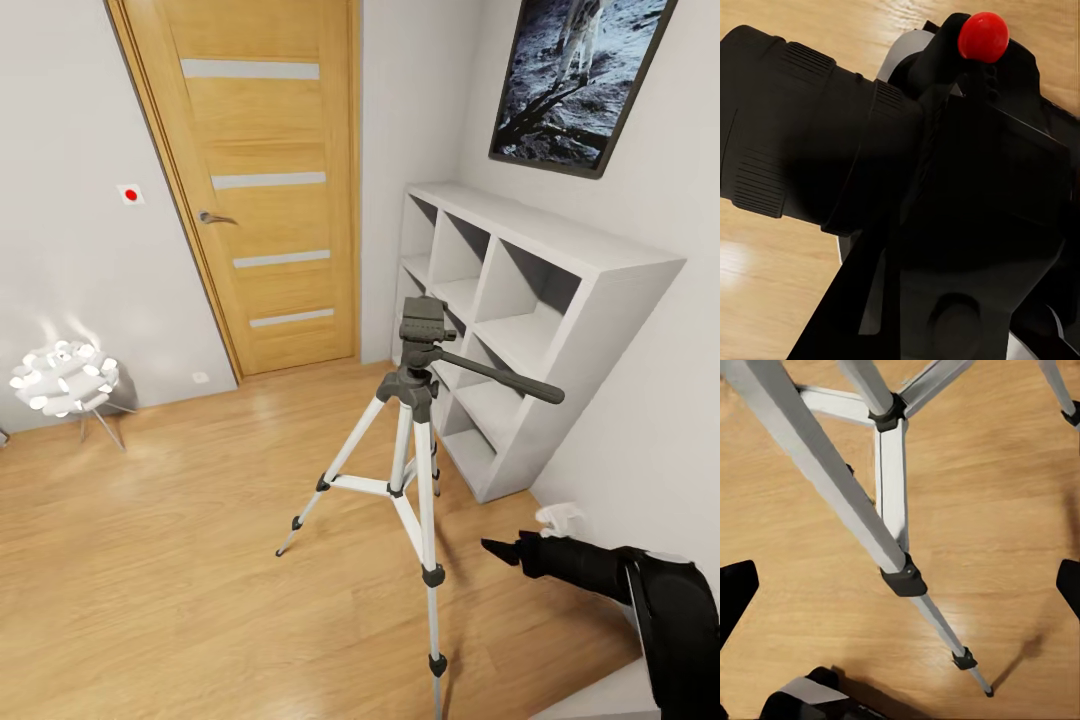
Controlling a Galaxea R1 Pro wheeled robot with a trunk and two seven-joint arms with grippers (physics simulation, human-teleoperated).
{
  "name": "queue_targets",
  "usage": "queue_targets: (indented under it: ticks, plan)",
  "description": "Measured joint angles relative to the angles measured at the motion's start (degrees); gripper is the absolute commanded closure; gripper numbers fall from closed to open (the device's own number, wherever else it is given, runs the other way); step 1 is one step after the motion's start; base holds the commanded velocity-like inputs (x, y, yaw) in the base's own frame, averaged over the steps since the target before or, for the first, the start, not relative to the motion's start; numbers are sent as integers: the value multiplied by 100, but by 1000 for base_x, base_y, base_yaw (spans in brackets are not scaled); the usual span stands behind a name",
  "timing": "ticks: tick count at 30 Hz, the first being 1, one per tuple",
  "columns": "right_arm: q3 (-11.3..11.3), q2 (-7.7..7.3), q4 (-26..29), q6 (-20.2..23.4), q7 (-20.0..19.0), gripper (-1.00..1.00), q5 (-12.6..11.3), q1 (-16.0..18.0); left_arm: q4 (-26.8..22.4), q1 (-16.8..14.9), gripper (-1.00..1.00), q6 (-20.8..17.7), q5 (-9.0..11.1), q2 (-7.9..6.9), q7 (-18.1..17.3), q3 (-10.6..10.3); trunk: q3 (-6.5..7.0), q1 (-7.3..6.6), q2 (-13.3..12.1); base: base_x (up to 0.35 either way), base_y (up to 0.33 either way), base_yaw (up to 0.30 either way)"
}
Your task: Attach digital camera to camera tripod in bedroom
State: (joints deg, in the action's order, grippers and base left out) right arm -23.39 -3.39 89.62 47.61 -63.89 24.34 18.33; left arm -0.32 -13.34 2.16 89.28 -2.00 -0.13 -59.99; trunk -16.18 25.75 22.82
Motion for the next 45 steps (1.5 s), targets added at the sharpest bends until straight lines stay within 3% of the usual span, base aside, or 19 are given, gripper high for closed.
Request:
queue_targets:
  ticks: [4,10,24,32,35,39,40,45]
  plan:
    - [131,128,8,-33,7,-100,-79,11,-5,0,100,0,-8,-6,-9,0,0,0,0,0,0,0]
    - [166,189,5,-111,23,-100,-88,14,-7,0,100,0,-4,-8,-12,0,0,0,0,0,0,0]
    - [54,186,9,-50,25,-100,-92,13,1,-1,100,-1,7,-9,-6,1,12,0,0,0,0,-124]
    - [149,142,15,-151,12,-100,-76,14,6,0,100,0,10,-9,-1,1,13,0,0,0,0,-46]
    - [94,180,19,-120,24,-100,-88,14,7,0,100,0,12,-9,2,0,13,0,0,0,0,-5]
    - [-261,226,22,-163,30,-100,-138,14,8,0,100,0,14,-9,4,0,13,0,0,0,0,-1]
    - [-303,169,23,-164,-350,-100,-170,14,9,0,100,0,12,-9,4,0,13,0,0,0,0,0]
    - [-462,192,22,-133,-1057,-100,-195,14,9,0,100,0,9,-9,4,0,13,0,0,0,0,0]
